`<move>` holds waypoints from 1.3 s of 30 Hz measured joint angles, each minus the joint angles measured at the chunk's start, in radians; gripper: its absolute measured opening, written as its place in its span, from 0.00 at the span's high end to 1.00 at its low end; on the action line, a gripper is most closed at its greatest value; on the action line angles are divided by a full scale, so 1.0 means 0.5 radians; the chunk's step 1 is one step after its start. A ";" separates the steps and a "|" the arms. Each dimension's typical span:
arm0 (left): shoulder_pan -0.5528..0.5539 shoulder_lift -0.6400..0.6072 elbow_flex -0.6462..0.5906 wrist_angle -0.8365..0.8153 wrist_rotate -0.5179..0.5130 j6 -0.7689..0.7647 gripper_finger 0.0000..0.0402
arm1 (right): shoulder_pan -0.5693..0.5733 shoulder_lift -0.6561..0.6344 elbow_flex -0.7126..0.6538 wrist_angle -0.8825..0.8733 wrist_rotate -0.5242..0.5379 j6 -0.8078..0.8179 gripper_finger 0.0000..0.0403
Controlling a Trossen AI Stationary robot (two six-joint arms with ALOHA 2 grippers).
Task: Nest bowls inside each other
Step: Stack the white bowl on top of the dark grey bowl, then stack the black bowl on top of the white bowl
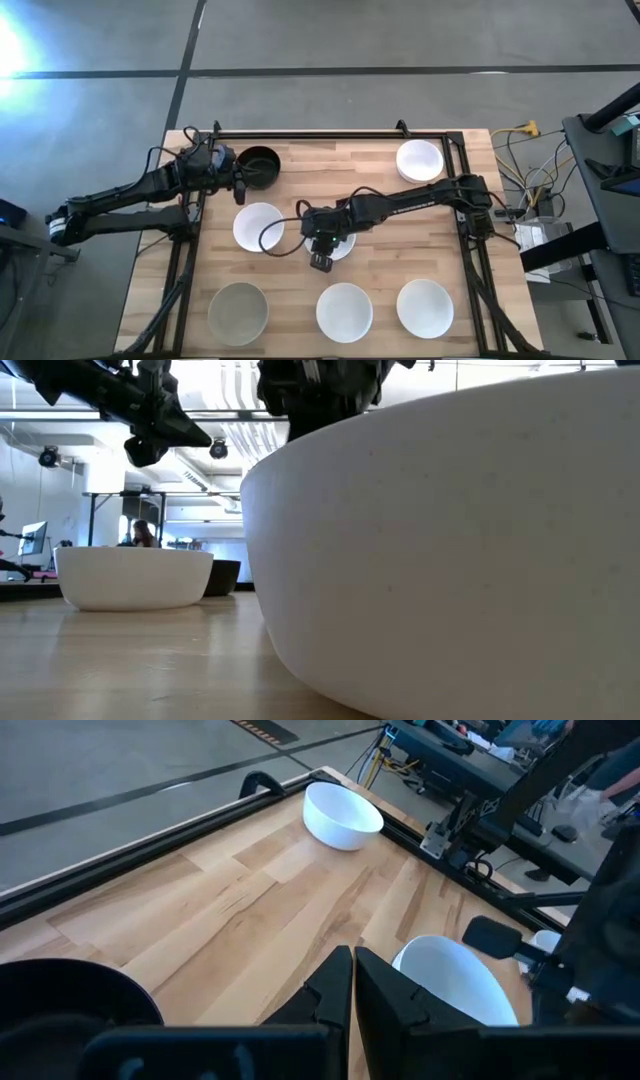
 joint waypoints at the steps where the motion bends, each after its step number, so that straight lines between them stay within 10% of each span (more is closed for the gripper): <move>1: 0.000 -0.001 0.000 0.001 0.000 0.000 1.00 | -0.005 -0.009 0.000 0.017 0.006 -0.002 0.98; 15: 0.001 -0.001 0.000 -0.001 0.000 0.056 1.00 | -0.121 -0.115 0.001 0.109 0.363 0.088 0.98; 29: 0.000 0.026 0.000 0.085 -0.001 0.108 1.00 | -0.299 -0.499 -0.020 -0.579 0.819 -0.032 0.98; 39: 0.000 0.459 0.000 0.658 -0.001 -0.003 1.00 | -0.358 -0.853 -0.476 -0.513 0.951 -0.040 0.98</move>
